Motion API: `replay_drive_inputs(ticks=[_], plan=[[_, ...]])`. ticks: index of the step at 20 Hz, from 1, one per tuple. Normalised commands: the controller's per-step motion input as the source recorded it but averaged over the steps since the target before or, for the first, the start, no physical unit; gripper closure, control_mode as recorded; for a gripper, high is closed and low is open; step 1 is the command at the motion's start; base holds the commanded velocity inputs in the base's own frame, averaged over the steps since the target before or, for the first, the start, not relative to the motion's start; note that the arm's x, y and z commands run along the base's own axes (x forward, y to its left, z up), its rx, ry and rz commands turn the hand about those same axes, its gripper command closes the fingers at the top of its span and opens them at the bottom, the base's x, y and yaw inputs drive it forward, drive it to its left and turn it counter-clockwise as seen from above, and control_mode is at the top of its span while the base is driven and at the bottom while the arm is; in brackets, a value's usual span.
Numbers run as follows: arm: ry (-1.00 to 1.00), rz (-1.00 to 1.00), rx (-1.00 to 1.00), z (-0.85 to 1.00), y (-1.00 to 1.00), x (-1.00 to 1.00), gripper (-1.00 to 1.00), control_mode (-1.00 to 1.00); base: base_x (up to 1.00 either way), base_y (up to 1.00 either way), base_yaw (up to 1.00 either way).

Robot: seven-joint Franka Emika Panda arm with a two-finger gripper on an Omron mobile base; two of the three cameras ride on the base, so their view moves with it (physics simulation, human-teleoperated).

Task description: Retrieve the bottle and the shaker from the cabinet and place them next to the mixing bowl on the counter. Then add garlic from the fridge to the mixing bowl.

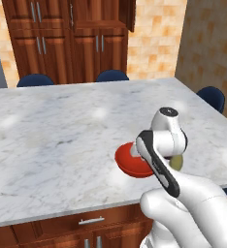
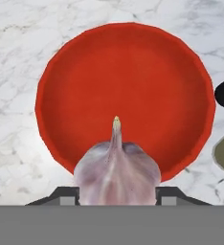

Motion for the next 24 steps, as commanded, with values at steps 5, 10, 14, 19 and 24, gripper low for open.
replay_drive_inputs(ticks=[5, 10, 14, 19, 24], plan=[[0.00, 0.00, 0.00, -0.50, 0.00, 0.19, 1.00, -1.00, 0.00, 0.00, 0.00], [0.00, 0.00, 0.00, -0.41, 0.00, 0.30, 1.00, -1.00, 0.00, 0.00, 0.00], [0.01, 0.00, 0.00, -0.17, 0.00, 0.14, -1.00, -1.00, 0.00, 0.00, 0.00], [0.00, 0.00, 0.00, 0.03, 0.00, 0.00, -1.00, -1.00, 0.00, 0.00, 0.00], [-0.03, 0.00, 0.00, 0.71, 0.01, -0.23, -1.00, -1.00, 0.00, 0.00, 0.00]])
